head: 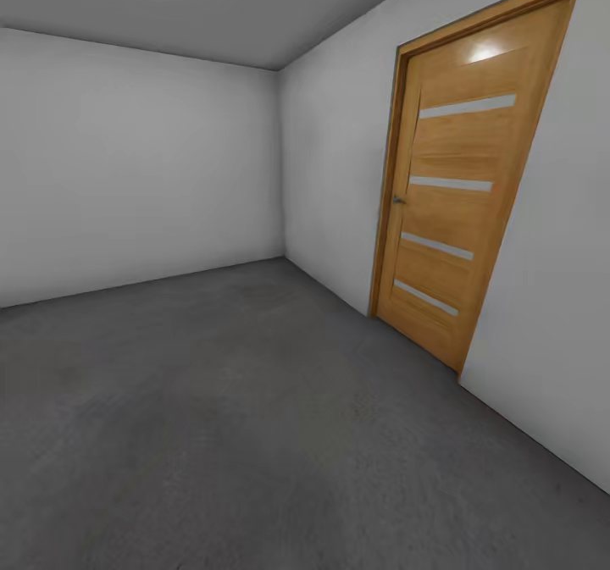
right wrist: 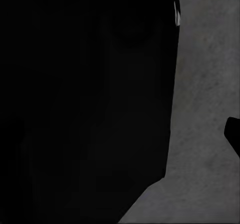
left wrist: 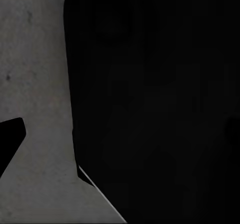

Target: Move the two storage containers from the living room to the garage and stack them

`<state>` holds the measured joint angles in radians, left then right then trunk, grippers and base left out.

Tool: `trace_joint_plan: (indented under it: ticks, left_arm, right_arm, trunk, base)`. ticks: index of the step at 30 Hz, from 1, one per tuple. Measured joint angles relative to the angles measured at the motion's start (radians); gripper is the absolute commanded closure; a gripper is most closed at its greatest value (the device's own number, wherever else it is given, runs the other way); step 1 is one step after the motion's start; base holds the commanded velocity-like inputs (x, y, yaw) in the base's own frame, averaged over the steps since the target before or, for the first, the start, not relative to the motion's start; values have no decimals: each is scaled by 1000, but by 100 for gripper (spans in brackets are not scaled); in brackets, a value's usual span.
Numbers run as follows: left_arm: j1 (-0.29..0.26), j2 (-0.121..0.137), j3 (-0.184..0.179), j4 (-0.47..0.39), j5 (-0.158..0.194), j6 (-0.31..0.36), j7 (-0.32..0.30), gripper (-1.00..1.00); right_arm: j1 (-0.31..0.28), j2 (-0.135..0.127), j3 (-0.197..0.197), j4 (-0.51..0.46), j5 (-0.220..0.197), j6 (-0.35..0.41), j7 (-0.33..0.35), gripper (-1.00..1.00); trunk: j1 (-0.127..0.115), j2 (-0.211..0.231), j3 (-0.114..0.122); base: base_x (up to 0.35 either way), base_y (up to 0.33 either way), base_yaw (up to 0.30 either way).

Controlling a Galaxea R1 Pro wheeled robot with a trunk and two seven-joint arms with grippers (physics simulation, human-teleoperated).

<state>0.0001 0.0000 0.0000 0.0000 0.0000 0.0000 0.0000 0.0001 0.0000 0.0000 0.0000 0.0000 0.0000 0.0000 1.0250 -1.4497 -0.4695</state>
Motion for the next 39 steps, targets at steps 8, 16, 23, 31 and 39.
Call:
trace_joint_plan:
  ticks: [8, 16, 23, 31, 39]
  left_arm:
    - [-2, 8, -1, -23, 1, -9, 1, -100]
    - [-1, 9, -1, -30, 1, -10, 1, -100]
    - [-1, 9, -1, -30, 1, -10, 1, -100]
    - [-1, 9, 0, -30, 2, -10, 1, -100]
    - [-1, 5, 0, -33, 4, -7, -1, -100]
  right_arm:
    - [0, 2, 41, -7, -8, -11, -1, -100]
    - [0, 2, 82, -7, -45, -20, 1, -100]
    - [0, 2, 122, -7, -47, -21, 1, -100]
    - [-1, 1, 168, -7, -47, -21, 1, -100]
    - [-1, 0, 478, -7, -47, -21, 1, -100]
  trunk:
    - [0, 0, 0]
    - [0, 0, 0]
    - [0, 0, 0]
    - [0, 0, 0]
    - [0, 0, 0]
  base:
    - [0, 0, 0]
    - [0, 0, 0]
    - [0, 0, 0]
    - [0, 0, 0]
    - [94, 0, 0]
